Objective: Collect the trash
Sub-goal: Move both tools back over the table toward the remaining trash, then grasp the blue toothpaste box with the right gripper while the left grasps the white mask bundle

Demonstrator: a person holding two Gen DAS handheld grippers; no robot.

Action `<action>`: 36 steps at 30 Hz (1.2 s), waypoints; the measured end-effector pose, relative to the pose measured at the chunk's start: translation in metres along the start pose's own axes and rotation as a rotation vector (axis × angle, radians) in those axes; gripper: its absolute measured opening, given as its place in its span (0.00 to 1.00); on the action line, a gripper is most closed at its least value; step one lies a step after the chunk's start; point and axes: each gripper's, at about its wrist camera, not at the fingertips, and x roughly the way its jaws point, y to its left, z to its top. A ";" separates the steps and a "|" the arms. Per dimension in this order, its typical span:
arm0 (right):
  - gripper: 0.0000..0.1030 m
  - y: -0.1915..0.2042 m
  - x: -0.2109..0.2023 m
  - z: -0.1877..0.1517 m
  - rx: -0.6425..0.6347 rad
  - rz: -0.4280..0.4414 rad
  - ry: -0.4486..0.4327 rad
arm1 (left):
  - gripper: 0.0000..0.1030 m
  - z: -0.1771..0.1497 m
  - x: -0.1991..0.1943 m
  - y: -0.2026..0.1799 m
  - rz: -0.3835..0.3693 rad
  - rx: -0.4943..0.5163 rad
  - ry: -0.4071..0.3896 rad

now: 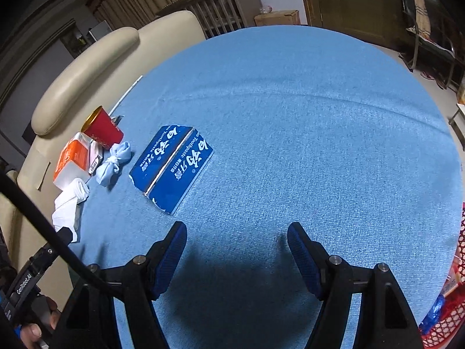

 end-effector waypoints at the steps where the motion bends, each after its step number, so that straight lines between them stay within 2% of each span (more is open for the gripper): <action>1: 0.73 0.000 0.000 0.000 0.000 0.001 0.001 | 0.84 0.000 0.000 0.000 -0.001 0.000 0.000; 25: 0.73 0.004 0.007 0.000 -0.004 -0.001 0.016 | 0.84 0.002 -0.001 0.006 0.000 -0.010 -0.007; 36: 0.73 0.039 0.012 0.013 -0.014 0.006 -0.017 | 0.84 0.008 -0.005 0.031 0.031 -0.063 -0.033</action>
